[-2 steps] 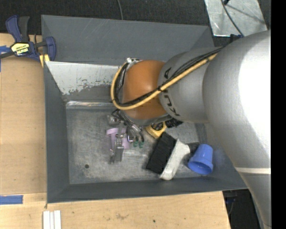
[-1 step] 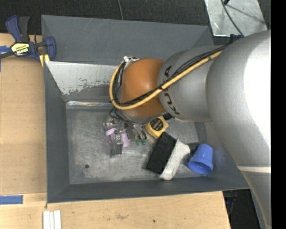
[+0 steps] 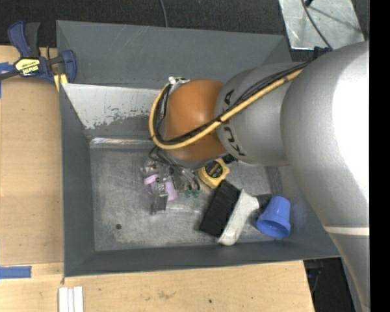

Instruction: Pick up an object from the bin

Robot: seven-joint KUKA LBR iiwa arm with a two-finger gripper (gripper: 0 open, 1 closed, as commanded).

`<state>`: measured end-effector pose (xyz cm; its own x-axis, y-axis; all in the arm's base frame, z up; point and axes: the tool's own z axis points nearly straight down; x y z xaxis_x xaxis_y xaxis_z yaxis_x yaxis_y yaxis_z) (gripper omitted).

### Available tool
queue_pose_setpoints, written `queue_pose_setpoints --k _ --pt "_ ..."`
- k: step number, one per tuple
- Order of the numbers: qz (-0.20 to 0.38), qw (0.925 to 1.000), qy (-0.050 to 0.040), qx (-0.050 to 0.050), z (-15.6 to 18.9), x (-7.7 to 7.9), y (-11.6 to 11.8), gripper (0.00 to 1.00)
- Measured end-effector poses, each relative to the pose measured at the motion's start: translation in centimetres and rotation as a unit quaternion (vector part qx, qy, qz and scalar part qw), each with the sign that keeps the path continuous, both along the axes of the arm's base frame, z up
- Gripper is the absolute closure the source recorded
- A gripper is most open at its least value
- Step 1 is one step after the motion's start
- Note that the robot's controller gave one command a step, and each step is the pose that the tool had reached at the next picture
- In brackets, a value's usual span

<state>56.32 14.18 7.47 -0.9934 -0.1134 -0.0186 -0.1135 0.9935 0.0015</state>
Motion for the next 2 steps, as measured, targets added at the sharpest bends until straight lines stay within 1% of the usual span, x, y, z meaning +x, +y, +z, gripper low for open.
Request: queue_pose_setpoints --k 1,2 --pt "0.000 1.0000 0.0034 -0.001 0.4 -0.2 0.0 1.00" --pt "0.000 0.9999 0.0105 -0.002 2.1 -0.4 -0.1 1.00"
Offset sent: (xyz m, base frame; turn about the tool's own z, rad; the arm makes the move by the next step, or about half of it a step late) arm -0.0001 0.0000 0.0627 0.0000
